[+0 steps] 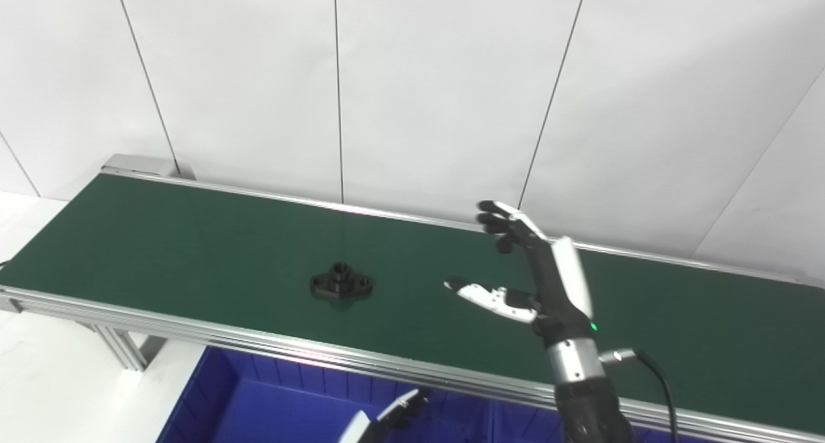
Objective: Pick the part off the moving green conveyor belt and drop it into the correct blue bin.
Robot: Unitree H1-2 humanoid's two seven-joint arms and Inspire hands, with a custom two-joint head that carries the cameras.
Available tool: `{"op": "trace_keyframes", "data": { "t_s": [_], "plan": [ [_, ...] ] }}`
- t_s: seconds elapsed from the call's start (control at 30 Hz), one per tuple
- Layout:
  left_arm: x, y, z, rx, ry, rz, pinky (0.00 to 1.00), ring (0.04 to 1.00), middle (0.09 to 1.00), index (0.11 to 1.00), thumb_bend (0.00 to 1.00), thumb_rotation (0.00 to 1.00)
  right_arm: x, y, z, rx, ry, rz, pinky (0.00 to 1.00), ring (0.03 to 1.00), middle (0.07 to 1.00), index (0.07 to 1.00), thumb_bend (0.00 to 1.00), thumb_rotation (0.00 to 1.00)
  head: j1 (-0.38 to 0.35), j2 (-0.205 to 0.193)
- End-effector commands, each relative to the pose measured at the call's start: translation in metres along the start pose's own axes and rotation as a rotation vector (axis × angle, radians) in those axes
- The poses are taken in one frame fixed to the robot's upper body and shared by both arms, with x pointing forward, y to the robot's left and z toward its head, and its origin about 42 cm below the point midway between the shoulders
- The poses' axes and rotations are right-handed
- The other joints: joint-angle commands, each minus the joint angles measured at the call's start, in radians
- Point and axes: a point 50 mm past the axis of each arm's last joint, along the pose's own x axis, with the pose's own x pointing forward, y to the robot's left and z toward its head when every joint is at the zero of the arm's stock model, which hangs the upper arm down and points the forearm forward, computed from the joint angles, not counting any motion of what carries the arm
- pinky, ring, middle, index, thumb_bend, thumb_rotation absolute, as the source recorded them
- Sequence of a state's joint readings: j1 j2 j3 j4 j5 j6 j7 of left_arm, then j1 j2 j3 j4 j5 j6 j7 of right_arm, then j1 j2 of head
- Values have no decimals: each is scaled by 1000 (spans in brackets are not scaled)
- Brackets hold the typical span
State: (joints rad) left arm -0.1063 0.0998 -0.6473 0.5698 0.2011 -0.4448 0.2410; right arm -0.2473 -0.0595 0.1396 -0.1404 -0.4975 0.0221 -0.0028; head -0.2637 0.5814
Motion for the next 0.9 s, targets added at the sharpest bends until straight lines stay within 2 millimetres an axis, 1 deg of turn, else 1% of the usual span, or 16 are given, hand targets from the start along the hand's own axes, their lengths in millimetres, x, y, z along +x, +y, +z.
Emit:
{"op": "trace_keyframes", "data": {
  "t_s": [0.0, 0.07, 0.23, 0.4, 0.6, 0.73, 0.87],
  "plan": [
    [7, 6, 10, -7, -59, 4, 762, 833, 875, 885, 660, 496, 20, -5, 10, -29, -24, 17, 703, 752, 766, 800, 775, 403, 1, 1],
    [8, 8, 10, -7, -58, 4, 758, 830, 872, 883, 662, 490, 28, -2, 9, -41, -10, 41, 696, 750, 763, 798, 782, 392, -6, 1],
    [9, 14, 7, -8, -49, 3, 767, 830, 869, 878, 671, 473, 53, 9, 5, -128, 17, 106, 642, 720, 752, 781, 803, 362, -19, 7],
    [10, 17, 6, 8, -45, -1, 740, 819, 866, 872, 676, 480, 74, 21, -2, -176, 39, 156, 648, 715, 734, 771, 831, 354, -25, 5],
    [12, 18, 5, 7, -41, -4, 721, 810, 861, 864, 682, 479, 87, 28, -13, -244, 74, 212, 635, 713, 753, 775, 830, 355, -26, 4],
    [12, 18, 5, 22, -45, -4, 718, 807, 858, 861, 691, 503, 95, 34, -22, -301, 108, 262, 635, 715, 763, 775, 823, 332, -25, 5],
    [12, 18, 5, 26, -47, -1, 724, 806, 853, 857, 684, 494, 102, 39, -30, -358, 116, 306, 647, 729, 779, 783, 821, 309, -25, 8]
  ]
}}
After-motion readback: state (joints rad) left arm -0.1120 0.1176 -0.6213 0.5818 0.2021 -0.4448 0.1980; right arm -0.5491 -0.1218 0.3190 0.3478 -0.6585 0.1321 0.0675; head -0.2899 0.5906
